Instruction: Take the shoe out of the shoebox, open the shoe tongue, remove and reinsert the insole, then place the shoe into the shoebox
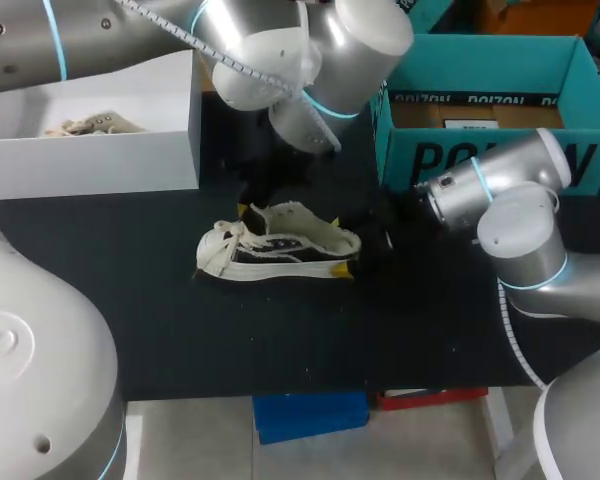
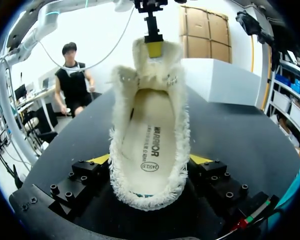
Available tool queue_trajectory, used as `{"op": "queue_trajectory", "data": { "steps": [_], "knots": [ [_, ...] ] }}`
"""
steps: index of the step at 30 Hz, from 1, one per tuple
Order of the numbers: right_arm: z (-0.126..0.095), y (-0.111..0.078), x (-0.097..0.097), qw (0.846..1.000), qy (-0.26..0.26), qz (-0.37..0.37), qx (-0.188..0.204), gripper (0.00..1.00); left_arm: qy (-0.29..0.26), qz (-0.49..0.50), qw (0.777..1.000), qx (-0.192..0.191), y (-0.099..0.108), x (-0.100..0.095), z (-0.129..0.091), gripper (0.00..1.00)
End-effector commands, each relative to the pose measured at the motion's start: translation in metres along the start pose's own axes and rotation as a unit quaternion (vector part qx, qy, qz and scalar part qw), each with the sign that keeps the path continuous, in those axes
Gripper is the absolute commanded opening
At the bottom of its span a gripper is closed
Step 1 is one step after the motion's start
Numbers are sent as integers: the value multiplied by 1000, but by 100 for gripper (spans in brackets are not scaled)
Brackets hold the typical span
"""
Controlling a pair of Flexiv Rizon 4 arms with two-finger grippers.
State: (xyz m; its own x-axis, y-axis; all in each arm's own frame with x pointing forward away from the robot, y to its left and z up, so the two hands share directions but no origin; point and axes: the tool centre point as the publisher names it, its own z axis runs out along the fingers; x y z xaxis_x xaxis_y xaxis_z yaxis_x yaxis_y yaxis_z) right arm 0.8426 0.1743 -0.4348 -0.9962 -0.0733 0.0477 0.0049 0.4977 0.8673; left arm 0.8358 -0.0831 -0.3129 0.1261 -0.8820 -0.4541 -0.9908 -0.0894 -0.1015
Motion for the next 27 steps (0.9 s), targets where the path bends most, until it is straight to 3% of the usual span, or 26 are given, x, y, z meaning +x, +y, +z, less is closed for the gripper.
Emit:
{"op": "queue_trajectory", "data": {
  "steps": [1, 2, 3, 4, 15, 27],
  "knots": [
    [2, -3, 0, 1000, 0, 1, 1, 0, 15, 5, 1000, 2, 2, -16, 14, 0],
    [2, -3, 0, 1000, 0, 1, 1, 0, 13, 7, 1000, -1, 3, -18, 17, 0],
    [2, -3, 0, 1000, 0, 1, 1, 0, 11, 6, 1000, -4, 3, -20, 19, 60],
    [2, -3, 0, 1000, 0, 1, 1, 0, 11, 3, 1000, -8, 3, -23, 21, 100],
    [2, -3, 0, 1000, 0, 1, 1, 0, 37, -2, 998, -45, 2, -60, 21, 100],
    [2, -3, 0, 1000, 0, 1, 1, 0, 16, -1, 998, -67, 9, -69, 57, 100]
  ]
}}
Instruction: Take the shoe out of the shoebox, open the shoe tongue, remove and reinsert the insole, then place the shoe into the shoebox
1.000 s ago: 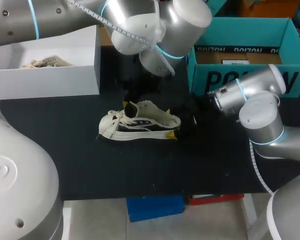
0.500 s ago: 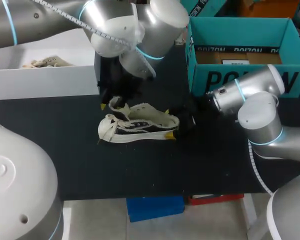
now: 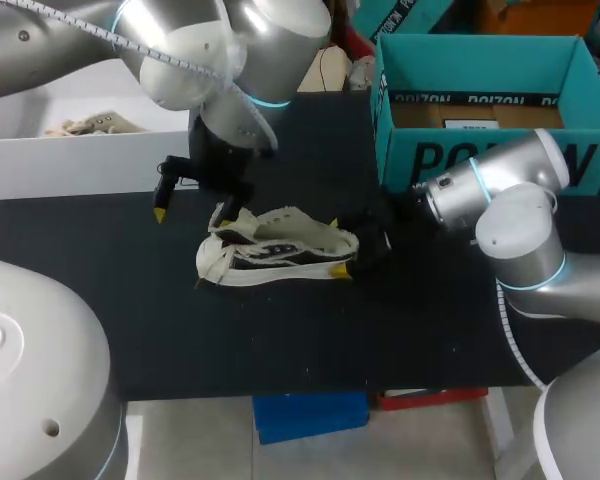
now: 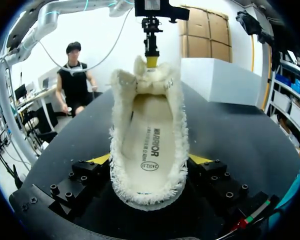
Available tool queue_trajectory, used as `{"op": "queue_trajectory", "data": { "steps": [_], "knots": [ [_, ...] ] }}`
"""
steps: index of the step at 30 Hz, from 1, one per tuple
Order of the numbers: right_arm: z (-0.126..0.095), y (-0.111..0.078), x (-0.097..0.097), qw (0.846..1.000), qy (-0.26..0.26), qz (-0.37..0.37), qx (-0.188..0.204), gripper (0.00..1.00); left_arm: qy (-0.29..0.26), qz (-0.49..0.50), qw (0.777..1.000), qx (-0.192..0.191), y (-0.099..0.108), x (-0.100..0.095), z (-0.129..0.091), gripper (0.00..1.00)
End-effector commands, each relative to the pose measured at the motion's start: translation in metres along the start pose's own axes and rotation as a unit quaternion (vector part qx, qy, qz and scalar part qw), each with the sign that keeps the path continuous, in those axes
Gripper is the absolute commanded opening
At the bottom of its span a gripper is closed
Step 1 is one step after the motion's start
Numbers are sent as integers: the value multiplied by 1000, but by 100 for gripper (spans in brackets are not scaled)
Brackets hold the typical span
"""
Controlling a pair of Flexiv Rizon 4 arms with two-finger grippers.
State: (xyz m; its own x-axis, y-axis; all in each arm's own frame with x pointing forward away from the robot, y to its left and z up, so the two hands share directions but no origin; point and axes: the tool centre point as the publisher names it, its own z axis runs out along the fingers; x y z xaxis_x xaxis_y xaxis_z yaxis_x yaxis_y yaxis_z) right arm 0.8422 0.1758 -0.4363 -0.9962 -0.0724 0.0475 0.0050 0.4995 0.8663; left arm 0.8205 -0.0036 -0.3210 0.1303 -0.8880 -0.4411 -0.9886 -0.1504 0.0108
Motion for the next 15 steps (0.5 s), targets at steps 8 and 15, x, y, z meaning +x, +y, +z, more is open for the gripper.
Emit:
{"op": "queue_trajectory", "data": {
  "steps": [8, 15],
  "knots": [
    [0, -3, -1, 1000, 0, 1, 0, 0, -5, 5, 1000, -11, -3, 4, 29, 100],
    [0, -3, -1, 1000, 0, 1, 0, 0, 7, 28, 1000, 4, -3, 3, 23, 100]
  ]
}}
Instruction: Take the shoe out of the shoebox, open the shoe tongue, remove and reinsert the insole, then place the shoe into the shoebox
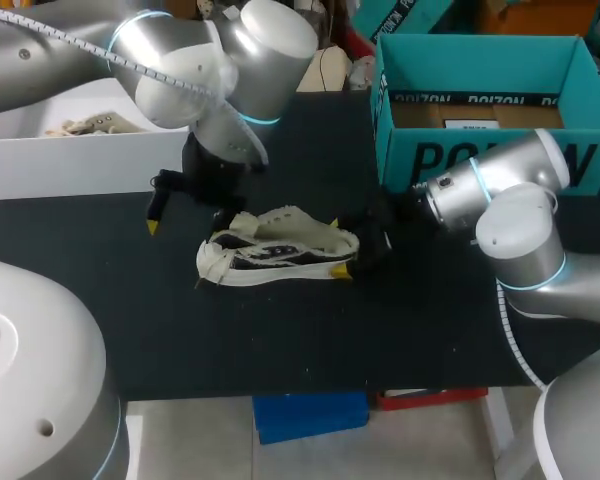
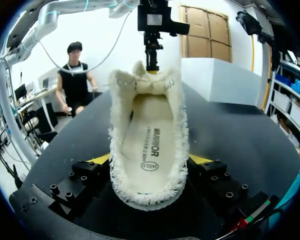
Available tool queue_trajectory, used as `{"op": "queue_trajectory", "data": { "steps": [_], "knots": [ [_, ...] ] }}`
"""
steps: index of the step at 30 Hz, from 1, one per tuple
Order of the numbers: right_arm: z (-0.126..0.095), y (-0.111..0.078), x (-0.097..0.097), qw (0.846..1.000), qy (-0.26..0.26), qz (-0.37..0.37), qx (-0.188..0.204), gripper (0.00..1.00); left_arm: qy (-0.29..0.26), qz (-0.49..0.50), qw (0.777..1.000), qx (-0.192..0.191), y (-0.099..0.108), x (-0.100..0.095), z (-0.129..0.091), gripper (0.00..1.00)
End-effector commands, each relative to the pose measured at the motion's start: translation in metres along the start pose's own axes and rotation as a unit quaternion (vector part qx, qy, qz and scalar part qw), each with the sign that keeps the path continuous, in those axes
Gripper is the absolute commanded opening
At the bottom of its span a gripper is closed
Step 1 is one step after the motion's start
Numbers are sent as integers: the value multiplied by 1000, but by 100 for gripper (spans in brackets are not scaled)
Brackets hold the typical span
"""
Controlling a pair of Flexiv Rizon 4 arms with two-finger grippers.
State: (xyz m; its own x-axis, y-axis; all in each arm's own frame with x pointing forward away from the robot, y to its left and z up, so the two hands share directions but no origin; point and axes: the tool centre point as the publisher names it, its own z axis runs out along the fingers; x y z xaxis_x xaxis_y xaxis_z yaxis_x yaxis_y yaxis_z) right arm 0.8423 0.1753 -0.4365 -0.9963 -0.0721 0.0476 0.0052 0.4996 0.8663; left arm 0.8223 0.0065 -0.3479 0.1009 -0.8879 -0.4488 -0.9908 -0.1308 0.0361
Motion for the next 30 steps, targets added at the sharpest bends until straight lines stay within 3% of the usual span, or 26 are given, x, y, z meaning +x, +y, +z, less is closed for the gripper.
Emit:
{"op": "queue_trajectory", "data": {
  "steps": [1, 6, 11, 12, 13, 15, 16, 19, 25, 26, 30],
  "knots": [
    [0, -2, -1, 1000, 0, 1, 0, 0, 23, 30, 999, 25, 1, -2, -10, 100],
    [0, -2, -1, 1000, 0, 1, 0, 0, 132, 172, 972, 85, 2, -28, -49, 100],
    [0, -2, -1, 1000, 0, 1, 0, 0, 196, 354, 907, 119, 4, -36, -85, 100],
    [0, -2, -1, 1000, 0, 1, 0, 0, 201, 395, 889, 117, 4, -33, -91, 85],
    [0, -2, -1, 1000, 0, 1, 0, 0, 208, 441, 866, 112, 6, -31, -95, 38],
    [0, -2, -1, 1000, 0, 1, 0, 0, 223, 526, 815, 91, 9, -22, -102, 6],
    [0, -2, -1, 1000, 0, 1, 0, 0, 241, 580, 775, 66, 9, -20, -105, 0],
    [0, -2, -1, 1000, 0, 1, 0, 0, 231, 674, 700, 54, 9, -8, -108, 0],
    [0, -2, -1, 1000, 0, 1, 0, 0, 215, 748, 625, 53, 16, 17, -116, 0],
    [0, -2, -1, 1000, 0, 1, 0, 0, 216, 756, 616, 53, 16, 17, -116, 0],
    [0, -2, -1, 1000, 0, 1, 0, 0, 216, 756, 616, 53, 16, 17, -116, 0]
  ]
}}
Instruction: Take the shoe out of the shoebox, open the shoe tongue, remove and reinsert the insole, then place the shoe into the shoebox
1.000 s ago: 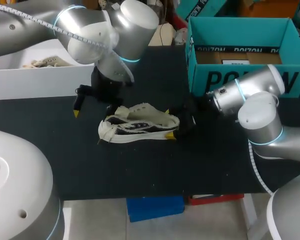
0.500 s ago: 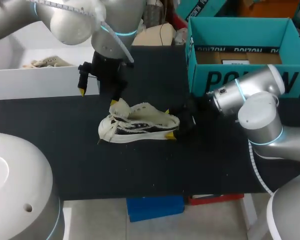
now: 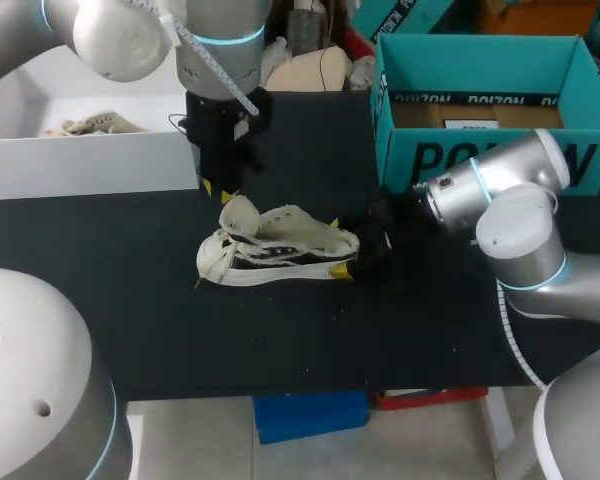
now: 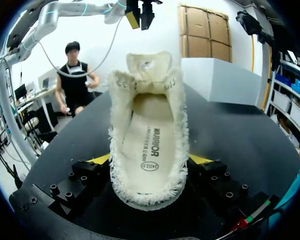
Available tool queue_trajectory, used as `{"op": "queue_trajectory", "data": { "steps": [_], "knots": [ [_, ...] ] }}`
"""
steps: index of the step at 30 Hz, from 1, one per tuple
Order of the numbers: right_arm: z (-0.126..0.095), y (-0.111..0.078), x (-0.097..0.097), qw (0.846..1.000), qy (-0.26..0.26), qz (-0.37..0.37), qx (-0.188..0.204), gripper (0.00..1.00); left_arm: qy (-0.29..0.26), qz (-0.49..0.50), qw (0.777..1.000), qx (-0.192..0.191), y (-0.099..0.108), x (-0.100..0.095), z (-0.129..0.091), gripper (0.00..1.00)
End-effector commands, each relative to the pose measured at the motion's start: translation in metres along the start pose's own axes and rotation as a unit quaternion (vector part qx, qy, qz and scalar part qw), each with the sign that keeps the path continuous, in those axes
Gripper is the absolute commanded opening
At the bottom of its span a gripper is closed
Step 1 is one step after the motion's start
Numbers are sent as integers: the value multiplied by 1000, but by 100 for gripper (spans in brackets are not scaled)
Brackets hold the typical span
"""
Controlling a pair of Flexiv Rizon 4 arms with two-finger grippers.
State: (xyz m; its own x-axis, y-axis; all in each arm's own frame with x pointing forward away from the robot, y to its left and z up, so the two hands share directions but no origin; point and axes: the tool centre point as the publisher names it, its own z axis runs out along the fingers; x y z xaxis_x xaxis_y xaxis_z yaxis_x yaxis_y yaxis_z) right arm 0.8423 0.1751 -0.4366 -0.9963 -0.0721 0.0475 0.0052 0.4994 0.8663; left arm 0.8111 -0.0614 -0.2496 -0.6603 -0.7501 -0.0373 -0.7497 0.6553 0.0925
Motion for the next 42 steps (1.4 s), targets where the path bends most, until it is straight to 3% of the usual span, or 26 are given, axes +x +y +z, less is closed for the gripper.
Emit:
{"op": "queue_trajectory", "data": {
  "steps": [1, 12, 13, 15, 19, 29, 42],
  "knots": [
    [0, -2, -1, 1000, 0, 1, 0, 0, 127, 420, 898, -40, -6, -5, 1, 0],
    [0, -2, -1, 1000, 0, 1, 0, 0, 127, 420, 898, -40, -6, -5, 1, 0],
    [0, -2, -1, 1000, 0, 1, 0, 0, 108, 433, 894, -38, -5, -3, 0, 0],
    [0, -2, -1, 1000, 0, 1, 0, 0, 103, 459, 882, -2, -7, 1, -4, 0],
    [0, -2, -1, 1000, 0, 1, 0, 0, 87, 474, 876, 20, -17, 7, -2, 0],
    [0, -2, -1, 1000, 0, 1, 0, 0, 94, 481, 871, 40, -46, 20, 21, 0],
    [0, -2, -1, 1000, 0, 1, 0, 0, 129, 418, 898, 45, -67, 27, 58, 0]
  ]
}}
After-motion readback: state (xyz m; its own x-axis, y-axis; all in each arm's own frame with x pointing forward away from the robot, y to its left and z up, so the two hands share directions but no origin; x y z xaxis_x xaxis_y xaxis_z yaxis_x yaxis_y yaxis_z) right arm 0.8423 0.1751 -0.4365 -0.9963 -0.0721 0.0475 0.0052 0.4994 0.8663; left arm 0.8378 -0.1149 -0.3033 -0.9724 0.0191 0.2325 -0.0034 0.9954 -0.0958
